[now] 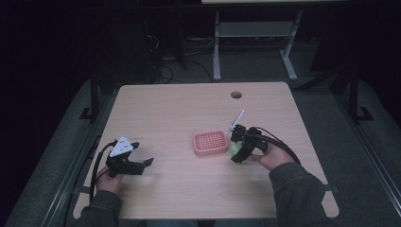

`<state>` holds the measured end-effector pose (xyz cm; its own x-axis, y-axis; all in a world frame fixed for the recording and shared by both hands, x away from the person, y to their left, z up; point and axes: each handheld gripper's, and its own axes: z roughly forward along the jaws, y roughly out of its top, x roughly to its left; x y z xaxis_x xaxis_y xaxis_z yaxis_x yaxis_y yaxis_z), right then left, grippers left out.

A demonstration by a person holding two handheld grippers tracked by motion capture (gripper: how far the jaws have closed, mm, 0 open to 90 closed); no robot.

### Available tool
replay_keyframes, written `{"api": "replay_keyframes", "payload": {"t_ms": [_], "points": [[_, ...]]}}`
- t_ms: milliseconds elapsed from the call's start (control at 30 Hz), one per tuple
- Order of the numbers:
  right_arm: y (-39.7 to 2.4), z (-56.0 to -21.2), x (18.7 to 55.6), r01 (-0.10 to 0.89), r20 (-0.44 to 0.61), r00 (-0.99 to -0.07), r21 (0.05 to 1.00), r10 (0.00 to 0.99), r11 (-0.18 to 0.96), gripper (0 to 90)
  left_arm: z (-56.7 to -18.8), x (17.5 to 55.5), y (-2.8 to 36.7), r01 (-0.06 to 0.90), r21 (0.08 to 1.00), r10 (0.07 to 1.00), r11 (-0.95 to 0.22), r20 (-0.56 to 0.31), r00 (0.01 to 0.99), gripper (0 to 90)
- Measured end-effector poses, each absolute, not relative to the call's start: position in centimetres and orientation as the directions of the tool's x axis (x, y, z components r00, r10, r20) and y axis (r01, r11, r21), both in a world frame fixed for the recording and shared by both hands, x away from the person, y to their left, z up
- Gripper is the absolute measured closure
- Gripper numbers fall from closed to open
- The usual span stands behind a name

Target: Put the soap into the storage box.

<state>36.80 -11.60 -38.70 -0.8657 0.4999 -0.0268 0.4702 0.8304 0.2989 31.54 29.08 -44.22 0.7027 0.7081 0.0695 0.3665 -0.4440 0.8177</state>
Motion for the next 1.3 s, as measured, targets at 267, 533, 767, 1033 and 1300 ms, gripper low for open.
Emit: {"api": "replay_keyframes", "payload": {"t_ms": [267, 533, 767, 1033, 1300], "points": [[-10.9, -38.3, 37.8, 0.462, -0.033, -0.869, 0.301, 0.493, 0.834, 25.4, -44.1, 31.5, 29.2, 0.366, 0.819, 0.708, -0.442, 0.068, 0.703, 14.4], [-10.5, -37.9, 38.2, 0.458, -0.035, -0.870, 0.309, 0.492, 0.833, 25.5, -44.1, 31.5, 29.2, 0.366, 0.819, 0.708, -0.441, 0.067, 0.702, 14.4], [-10.1, -37.5, 38.8, 0.452, -0.025, -0.874, 0.325, 0.485, 0.831, 25.5, -44.1, 31.5, 29.2, 0.365, 0.822, 0.710, -0.437, 0.066, 0.701, 14.4], [-9.1, -37.1, 39.4, 0.438, -0.038, -0.881, 0.317, 0.472, 0.841, 25.6, -44.1, 31.5, 29.2, 0.363, 0.824, 0.710, -0.434, 0.065, 0.701, 14.4], [-7.6, -37.2, 41.0, 0.440, -0.023, -0.883, 0.307, 0.469, 0.844, 25.7, -44.1, 31.5, 29.2, 0.362, 0.825, 0.710, -0.433, 0.065, 0.701, 14.4]]}}
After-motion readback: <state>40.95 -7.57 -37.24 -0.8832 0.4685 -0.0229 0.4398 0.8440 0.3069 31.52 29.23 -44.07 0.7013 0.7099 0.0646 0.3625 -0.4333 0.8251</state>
